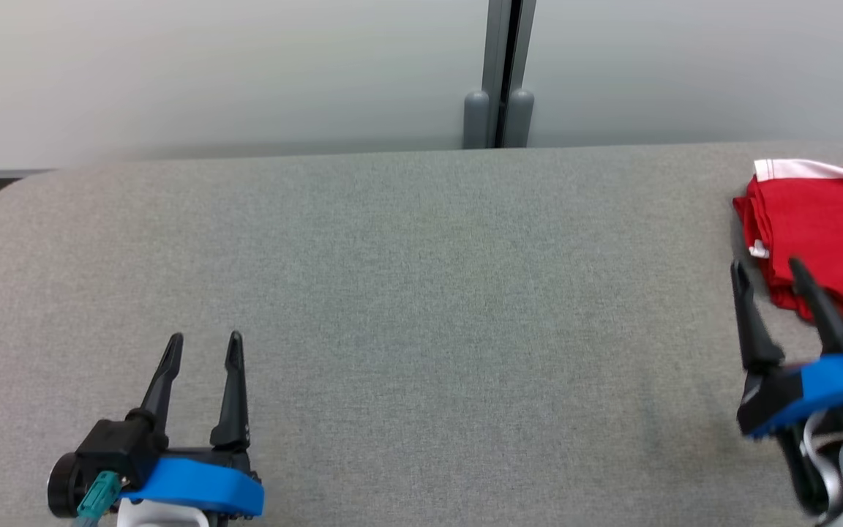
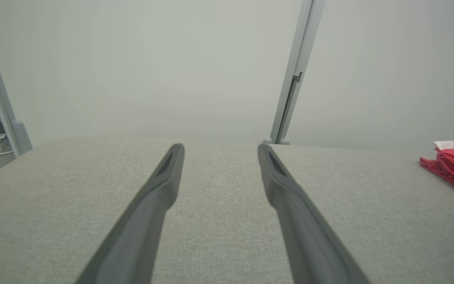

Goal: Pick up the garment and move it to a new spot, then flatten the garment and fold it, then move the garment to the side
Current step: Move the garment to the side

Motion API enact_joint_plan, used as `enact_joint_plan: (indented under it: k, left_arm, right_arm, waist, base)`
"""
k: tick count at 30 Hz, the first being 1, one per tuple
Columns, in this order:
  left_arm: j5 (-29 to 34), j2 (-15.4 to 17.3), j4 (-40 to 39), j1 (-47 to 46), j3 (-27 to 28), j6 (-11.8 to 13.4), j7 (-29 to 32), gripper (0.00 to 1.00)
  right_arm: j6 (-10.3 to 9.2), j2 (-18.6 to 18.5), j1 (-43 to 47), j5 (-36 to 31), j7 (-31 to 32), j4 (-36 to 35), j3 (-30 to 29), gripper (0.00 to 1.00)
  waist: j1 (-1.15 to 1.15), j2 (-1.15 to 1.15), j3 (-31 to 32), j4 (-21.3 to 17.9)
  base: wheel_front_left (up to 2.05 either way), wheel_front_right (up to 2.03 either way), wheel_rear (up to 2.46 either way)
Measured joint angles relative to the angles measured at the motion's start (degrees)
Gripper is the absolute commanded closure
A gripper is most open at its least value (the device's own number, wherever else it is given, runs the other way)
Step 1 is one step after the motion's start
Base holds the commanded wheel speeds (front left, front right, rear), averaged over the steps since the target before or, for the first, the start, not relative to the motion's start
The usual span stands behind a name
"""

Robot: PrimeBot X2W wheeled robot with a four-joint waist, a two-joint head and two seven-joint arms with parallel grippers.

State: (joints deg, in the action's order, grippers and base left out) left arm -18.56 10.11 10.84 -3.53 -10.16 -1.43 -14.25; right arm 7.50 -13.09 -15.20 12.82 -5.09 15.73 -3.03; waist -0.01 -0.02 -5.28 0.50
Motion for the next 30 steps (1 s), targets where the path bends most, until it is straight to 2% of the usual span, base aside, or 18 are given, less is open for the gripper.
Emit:
enact_joint_plan:
  k: [5, 8, 21, 30]
  left_arm:
    - [-1.09, 0.34, -0.49, 2.45, 0.89, 0.98, 0.37, 0.0]
    - [-1.47, 0.7, -0.58, 3.66, 1.26, 1.14, 0.56, 0.0]
    - [-2.2, 1.7, 2.42, 5.75, 1.29, 1.6, 1.68, 0.0]
    - [-2.64, 2.18, 4.85, 5.16, 0.81, 1.37, 1.74, 0.0]
  right_arm:
    - [-0.01, 5.66, 8.89, -2.08, 0.85, -7.23, -3.18, 0.0]
    - [-0.01, 7.39, 12.45, -3.23, 1.55, -10.37, -3.92, 0.0]
    - [-0.01, 9.69, 17.7, -6.54, 3.39, -14.88, -4.79, 0.0]
    - [-0.01, 9.94, 18.35, -6.6, 2.43, -12.11, -2.48, 0.0]
  waist:
    - [0.0, 0.0, 1.99, 0.31]
    - [0.01, 0.01, 2.84, 0.46]
    - [0.01, 0.01, 5.86, 0.83]
    - [0.01, 0.02, 6.31, 0.39]
  base:
    - [0.0, 0.0, 0.0]
    - [0.0, 0.0, 0.0]
    - [0.0, 0.0, 0.0]
    - [0.0, 0.0, 0.0]
